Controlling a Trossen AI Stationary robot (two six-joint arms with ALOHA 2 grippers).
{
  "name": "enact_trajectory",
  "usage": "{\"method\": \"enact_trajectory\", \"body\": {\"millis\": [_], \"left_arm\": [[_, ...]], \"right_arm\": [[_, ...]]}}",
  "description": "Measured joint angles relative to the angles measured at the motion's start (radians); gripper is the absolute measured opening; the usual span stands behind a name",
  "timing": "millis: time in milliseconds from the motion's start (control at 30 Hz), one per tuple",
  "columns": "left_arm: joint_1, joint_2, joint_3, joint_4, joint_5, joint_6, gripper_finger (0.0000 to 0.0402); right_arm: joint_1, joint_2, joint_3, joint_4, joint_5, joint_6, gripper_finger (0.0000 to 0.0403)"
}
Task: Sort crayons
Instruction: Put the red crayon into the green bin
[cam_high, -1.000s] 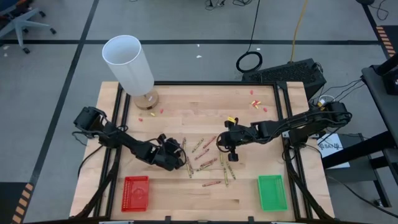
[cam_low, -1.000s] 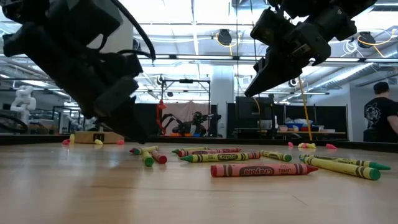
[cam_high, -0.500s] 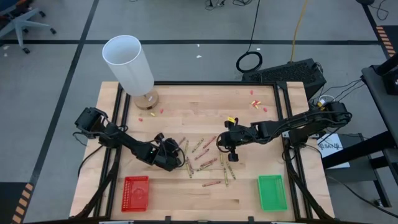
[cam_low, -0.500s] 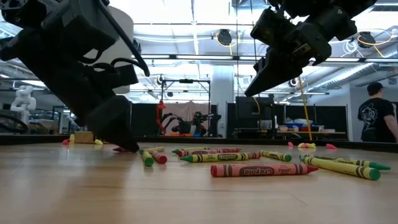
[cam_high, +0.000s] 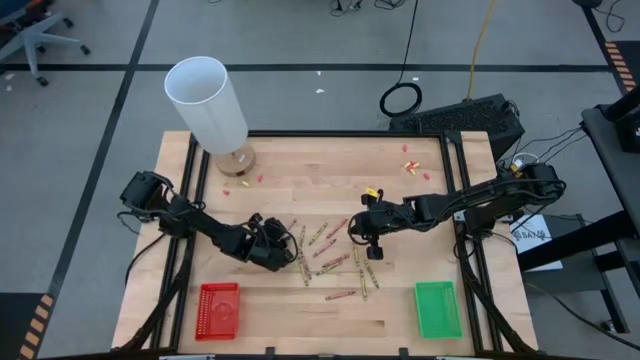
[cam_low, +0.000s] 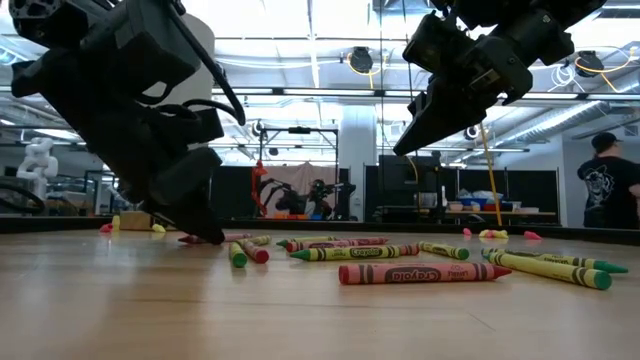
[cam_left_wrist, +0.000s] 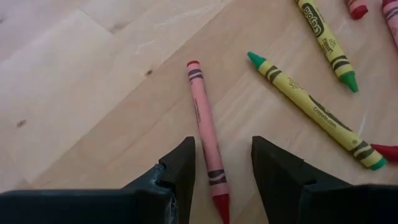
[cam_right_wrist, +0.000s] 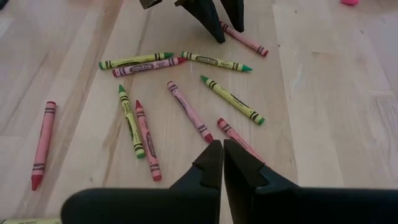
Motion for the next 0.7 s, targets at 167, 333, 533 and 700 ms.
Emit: {"method": "enact_trajectory", "body": {"millis": [167, 333, 533, 700], "left_arm": [[0.001, 0.000, 0.000, -0.005, 0.004, -0.029, 0.0104], [0.002, 0.001, 0.000, -0.023, 0.028, -0.055, 0.0043], [0.003, 0.001, -0.001, -0.026, 0.057, -0.055, 0.0008], [0.002, 0.002, -0.001, -0.021, 0.057, -0.021, 0.0011]], "right_arm": [[0.000, 0.000, 0.000, 0.000, 0.000, 0.000, 0.0000], [0.004, 0.000, 0.000, 0.000, -0.001, 0.001, 0.0000], [0.029, 0.000, 0.000, 0.000, -0.002, 0.001, 0.0000], [0.051, 0.000, 0.000, 0.013, -0.002, 0.005, 0.0000]]}}
